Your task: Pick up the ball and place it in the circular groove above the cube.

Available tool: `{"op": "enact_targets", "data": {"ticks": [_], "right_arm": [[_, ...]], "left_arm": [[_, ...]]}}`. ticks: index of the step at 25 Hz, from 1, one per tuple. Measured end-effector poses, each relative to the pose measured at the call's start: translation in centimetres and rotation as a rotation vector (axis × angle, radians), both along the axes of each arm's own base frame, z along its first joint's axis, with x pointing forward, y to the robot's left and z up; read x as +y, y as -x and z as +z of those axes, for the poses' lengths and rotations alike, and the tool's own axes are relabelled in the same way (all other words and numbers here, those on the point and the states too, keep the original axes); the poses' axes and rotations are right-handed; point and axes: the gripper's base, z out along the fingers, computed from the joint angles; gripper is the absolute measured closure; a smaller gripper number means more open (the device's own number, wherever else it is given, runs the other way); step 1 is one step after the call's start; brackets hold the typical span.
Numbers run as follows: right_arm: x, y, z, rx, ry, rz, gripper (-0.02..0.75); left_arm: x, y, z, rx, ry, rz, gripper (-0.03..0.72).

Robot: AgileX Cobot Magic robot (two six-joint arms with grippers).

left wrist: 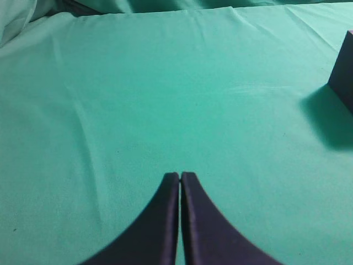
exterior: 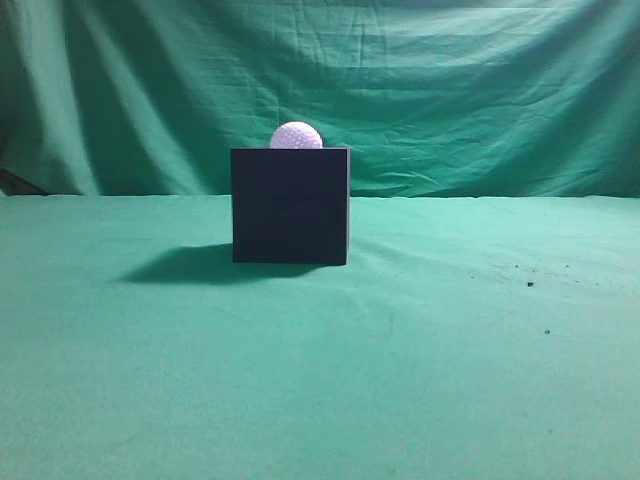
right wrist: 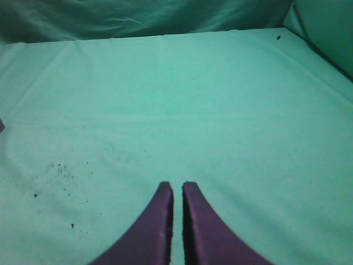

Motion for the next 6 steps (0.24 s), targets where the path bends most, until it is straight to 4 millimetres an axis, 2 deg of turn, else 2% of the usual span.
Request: {"op": "enact_targets", "data": {"ticks": [6], "right_arm": [[0.0,0.0,0.0,0.0,-0.001,0.0,0.738]], "left_arm": [[0.0,0.0,0.0,0.0,0.0,0.0,0.688]]}}
